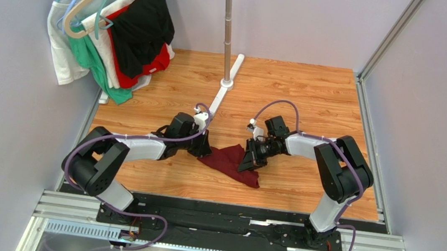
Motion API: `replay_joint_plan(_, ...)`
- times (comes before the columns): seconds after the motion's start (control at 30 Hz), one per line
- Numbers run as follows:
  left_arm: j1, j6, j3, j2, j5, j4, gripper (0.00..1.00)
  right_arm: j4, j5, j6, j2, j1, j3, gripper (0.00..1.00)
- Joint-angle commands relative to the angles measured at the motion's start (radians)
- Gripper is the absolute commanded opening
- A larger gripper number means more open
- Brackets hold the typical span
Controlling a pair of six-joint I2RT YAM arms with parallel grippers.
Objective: Fold the napkin, place the utensils inside, and roll it up
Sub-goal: Roll the napkin at the center of the board.
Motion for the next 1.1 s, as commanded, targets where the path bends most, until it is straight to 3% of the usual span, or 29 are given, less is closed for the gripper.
replay_joint_plan(0.0, 0.030, 0.004, 0.035, 0.023, -0.066, -0.040, 0.09, -0.029, 0.188, -0.030, 0.007, -0.009, -0.031, 0.14)
replay_joint_plan(0.07, 0.030, 0.030, 0.052, 0.035, -0.017, -0.053, 0.09, -0.040, 0.212, -0.022, -0.020, -0.011, -0.036, 0.29)
replay_joint_plan(0.2, 0.030, 0.061, 0.068, 0.047, 0.043, -0.066, 0.09, -0.101, 0.267, -0.022, -0.115, -0.015, -0.023, 0.46)
replay_joint_plan(0.23, 0.030, 0.071, 0.072, 0.052, 0.053, -0.071, 0.09, -0.124, 0.284, -0.033, -0.137, -0.017, -0.014, 0.56)
replay_joint_plan(0.3, 0.030, 0.082, 0.085, 0.057, 0.061, -0.092, 0.10, -0.199, 0.365, -0.039, -0.209, -0.023, 0.015, 0.59)
replay_joint_plan(0.33, 0.030, 0.088, 0.092, 0.061, 0.066, -0.100, 0.10, -0.230, 0.402, -0.044, -0.238, -0.023, 0.027, 0.66)
replay_joint_plan(0.47, 0.030, 0.100, 0.108, 0.070, 0.081, -0.128, 0.10, -0.356, 0.640, -0.030, -0.390, -0.022, 0.082, 0.67)
replay_joint_plan(0.6, 0.030, 0.107, 0.112, 0.070, 0.090, -0.140, 0.10, -0.319, 0.634, 0.021, -0.569, 0.035, 0.067, 0.67)
replay_joint_plan(0.7, 0.030, 0.107, 0.112, 0.070, 0.092, -0.142, 0.11, -0.247, 0.597, 0.099, -0.618, 0.109, 0.038, 0.67)
replay_joint_plan(0.87, 0.030, 0.105, 0.112, 0.070, 0.096, -0.149, 0.11, -0.080, 0.507, 0.200, -0.588, 0.205, -0.062, 0.66)
replay_joint_plan(1.07, 0.030, 0.117, 0.123, 0.072, 0.093, -0.168, 0.11, -0.035, 0.508, 0.249, -0.524, 0.227, -0.124, 0.65)
